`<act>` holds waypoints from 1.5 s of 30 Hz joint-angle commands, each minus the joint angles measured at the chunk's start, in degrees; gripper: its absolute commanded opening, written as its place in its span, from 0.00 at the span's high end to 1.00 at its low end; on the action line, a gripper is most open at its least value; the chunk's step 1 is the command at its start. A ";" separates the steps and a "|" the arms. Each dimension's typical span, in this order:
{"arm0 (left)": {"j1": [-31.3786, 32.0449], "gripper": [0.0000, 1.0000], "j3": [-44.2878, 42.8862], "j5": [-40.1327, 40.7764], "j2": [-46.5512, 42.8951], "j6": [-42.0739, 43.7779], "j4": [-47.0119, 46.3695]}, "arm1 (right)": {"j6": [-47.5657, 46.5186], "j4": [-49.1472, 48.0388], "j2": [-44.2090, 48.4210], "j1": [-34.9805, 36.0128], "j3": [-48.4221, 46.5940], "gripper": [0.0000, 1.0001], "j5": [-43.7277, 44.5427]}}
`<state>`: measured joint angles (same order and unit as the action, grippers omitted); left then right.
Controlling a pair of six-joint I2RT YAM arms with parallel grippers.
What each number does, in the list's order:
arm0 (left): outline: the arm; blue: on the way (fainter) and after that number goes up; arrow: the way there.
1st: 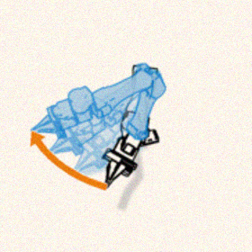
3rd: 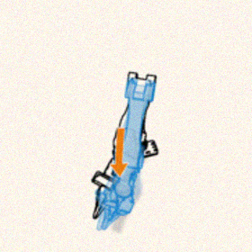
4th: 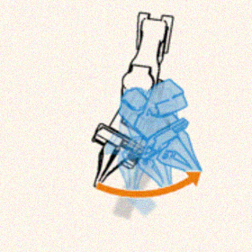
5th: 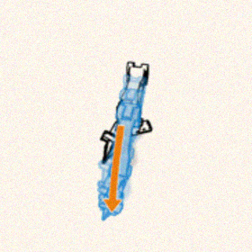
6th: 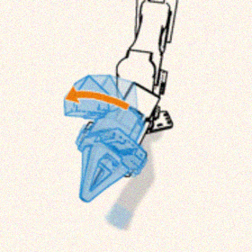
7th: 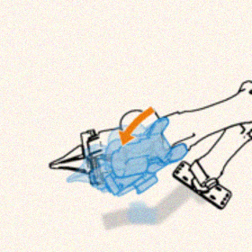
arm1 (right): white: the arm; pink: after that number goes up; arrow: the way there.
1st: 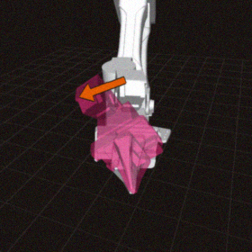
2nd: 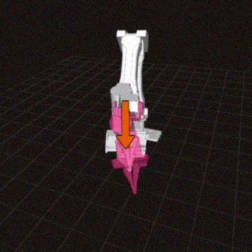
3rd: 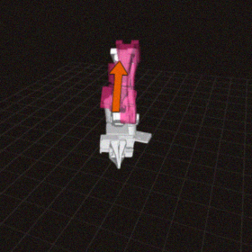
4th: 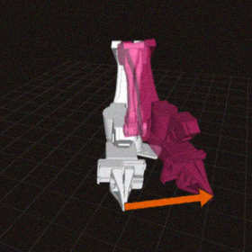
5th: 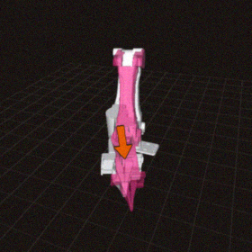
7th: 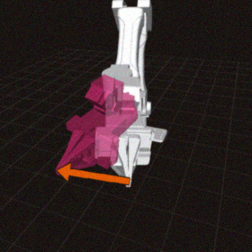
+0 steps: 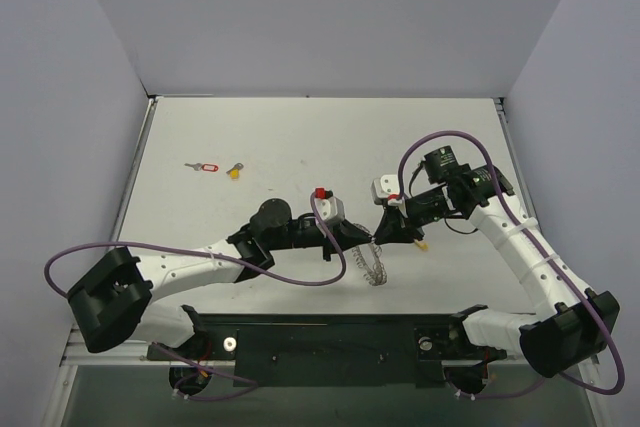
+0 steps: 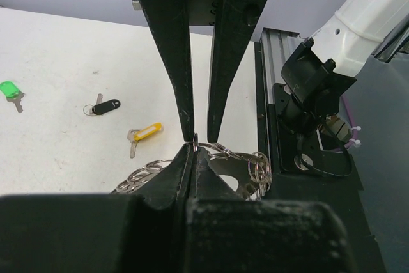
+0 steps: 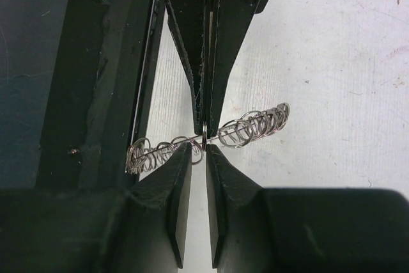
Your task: Put the keys on the keyring
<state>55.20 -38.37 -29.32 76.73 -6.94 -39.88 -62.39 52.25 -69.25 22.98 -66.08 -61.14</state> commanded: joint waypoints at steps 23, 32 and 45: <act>0.17 1.00 2.24 1.11 1.67 -9.22 -14.08 | 3.15 -1.27 -1.41 1.54 -0.36 1.00 1.46; -0.18 0.99 2.68 1.64 3.78 -14.59 -14.88 | 15.45 -4.44 -1.06 0.93 -2.55 1.00 7.35; -0.18 0.71 3.12 1.46 5.36 -13.80 -14.61 | 13.17 -2.33 -1.32 -0.74 -2.03 1.00 4.54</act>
<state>55.02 -35.70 -26.65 81.67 -20.58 -50.68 -48.40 48.77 -70.50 23.38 -66.67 -54.37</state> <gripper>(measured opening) 0.269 0.006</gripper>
